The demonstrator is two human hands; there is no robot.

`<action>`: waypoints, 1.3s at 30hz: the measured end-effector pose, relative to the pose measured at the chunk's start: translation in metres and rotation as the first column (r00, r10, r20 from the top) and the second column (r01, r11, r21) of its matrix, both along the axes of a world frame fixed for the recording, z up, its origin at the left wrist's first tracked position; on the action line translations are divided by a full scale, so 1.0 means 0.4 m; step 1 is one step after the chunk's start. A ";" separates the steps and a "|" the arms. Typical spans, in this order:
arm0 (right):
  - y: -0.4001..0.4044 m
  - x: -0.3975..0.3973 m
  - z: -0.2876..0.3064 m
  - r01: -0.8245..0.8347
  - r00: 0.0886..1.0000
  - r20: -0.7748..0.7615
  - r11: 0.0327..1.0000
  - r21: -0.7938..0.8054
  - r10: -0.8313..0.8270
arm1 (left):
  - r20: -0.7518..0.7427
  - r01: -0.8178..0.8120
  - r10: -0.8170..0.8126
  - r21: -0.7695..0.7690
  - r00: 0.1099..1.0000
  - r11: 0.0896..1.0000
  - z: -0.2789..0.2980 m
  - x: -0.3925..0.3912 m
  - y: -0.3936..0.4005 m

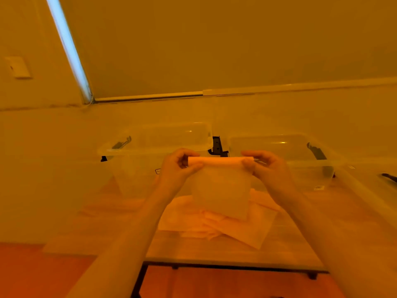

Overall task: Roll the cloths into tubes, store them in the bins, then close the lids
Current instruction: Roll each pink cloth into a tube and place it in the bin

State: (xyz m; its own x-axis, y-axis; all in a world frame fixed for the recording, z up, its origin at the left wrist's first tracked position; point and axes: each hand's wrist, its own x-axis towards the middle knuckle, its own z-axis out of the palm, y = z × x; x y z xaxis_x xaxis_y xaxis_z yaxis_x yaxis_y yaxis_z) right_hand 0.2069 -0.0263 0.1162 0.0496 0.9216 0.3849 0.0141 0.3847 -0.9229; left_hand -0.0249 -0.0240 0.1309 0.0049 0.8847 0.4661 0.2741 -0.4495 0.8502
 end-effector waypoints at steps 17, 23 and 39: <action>0.005 0.025 -0.242 0.080 0.990 0.130 0.971 -0.225 -0.052 | -0.001 -0.029 0.029 -0.136 1.000 0.990 -0.278 0.025 0.011; 0.015 0.018 -0.298 0.146 0.989 0.028 0.967 -0.207 -0.144 | -0.002 -0.133 0.133 -0.089 0.991 0.987 -0.313 0.024 0.013; 0.019 0.001 -0.335 0.110 0.994 -0.001 0.980 -0.165 -0.112 | -0.130 -0.156 0.161 0.052 0.978 0.986 -0.353 0.020 -0.011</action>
State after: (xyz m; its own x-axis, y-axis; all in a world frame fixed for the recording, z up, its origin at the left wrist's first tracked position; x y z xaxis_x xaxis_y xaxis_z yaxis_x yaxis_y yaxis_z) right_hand 0.2073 -0.0189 -0.0177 0.1583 0.9608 0.2277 0.0381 0.2245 -0.9737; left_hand -0.0168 -0.0283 -0.0102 -0.0694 0.8593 0.5068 0.4544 -0.4250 0.7829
